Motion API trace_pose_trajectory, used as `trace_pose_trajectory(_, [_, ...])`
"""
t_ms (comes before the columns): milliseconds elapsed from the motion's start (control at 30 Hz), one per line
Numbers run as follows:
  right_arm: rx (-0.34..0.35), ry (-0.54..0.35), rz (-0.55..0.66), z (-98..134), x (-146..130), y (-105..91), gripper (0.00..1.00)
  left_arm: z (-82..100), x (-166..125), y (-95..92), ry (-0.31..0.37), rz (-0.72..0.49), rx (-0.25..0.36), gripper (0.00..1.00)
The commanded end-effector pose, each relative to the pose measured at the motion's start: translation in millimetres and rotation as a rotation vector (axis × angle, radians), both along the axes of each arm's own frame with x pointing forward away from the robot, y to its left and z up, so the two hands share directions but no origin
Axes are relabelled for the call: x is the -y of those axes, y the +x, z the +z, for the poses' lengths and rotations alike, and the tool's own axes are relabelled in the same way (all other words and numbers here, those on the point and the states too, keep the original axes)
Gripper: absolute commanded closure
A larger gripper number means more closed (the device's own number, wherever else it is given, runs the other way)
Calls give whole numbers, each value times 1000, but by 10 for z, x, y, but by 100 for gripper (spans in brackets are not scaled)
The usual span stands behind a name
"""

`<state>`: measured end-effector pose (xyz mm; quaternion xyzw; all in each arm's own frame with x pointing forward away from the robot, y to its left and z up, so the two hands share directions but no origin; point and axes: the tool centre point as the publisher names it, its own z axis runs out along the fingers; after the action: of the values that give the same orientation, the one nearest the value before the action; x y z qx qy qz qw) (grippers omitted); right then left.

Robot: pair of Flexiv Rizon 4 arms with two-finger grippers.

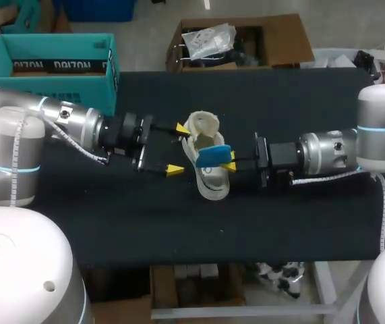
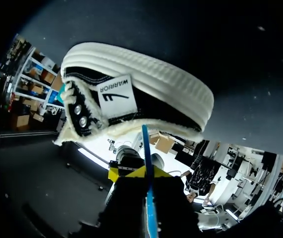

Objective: Open the shoe tongue, take the insole out of the shoe, put the insole back into the shoe, and pack the shoe into the shoebox

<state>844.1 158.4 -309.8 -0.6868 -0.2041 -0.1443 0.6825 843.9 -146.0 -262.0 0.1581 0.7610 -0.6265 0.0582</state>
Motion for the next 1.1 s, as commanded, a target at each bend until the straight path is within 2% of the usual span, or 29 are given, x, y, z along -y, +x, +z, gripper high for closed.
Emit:
trace_pose_trajectory(33, [1,-4,0,19,0,1,100,-44,44,36,-8,-4,-1,0])
trace_pose_trajectory(667, [1,-4,0,19,0,1,100,-44,44,36,-8,-4,-1,0])
trace_pose_trajectory(867, [43,-22,-40,72,54,0,100,-33,21,-35,-17,17,93,0])
trace_pose_trajectory(1100, [105,-32,-90,64,82,36,100,-105,64,24,-13,23,175,0])
